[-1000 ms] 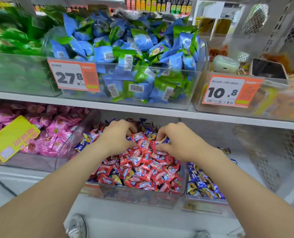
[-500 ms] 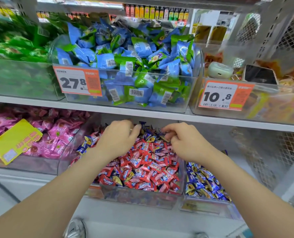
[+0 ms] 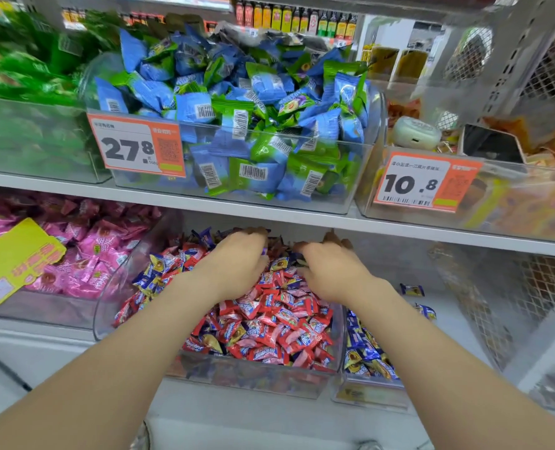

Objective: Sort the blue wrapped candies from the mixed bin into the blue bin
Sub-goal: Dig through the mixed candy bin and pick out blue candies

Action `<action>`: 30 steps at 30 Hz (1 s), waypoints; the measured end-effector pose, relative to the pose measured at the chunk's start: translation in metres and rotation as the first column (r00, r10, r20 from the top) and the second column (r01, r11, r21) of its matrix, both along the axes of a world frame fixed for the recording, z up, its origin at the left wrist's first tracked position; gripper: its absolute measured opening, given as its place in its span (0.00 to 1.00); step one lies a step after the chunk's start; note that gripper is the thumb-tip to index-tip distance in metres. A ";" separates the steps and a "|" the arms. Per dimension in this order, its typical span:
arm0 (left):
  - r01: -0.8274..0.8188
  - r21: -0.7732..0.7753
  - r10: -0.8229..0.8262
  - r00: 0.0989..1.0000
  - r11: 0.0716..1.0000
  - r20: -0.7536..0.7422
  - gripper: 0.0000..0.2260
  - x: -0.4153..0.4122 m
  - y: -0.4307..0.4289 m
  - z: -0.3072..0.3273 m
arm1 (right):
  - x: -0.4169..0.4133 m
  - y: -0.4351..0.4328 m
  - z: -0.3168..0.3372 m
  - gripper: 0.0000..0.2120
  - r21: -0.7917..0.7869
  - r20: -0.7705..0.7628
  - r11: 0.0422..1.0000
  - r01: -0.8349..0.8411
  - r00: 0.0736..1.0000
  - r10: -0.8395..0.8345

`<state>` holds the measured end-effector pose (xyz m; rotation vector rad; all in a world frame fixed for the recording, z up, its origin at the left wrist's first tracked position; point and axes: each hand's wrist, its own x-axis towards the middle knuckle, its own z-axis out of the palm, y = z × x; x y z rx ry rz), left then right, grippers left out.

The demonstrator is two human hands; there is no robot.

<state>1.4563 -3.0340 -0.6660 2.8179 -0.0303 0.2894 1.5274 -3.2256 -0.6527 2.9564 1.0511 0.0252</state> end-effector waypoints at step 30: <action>-0.136 -0.191 0.163 0.978 0.972 0.134 0.11 -0.026 0.003 0.011 | -0.044 0.005 0.018 0.19 0.464 -0.114 0.882 -0.079 0.982 0.148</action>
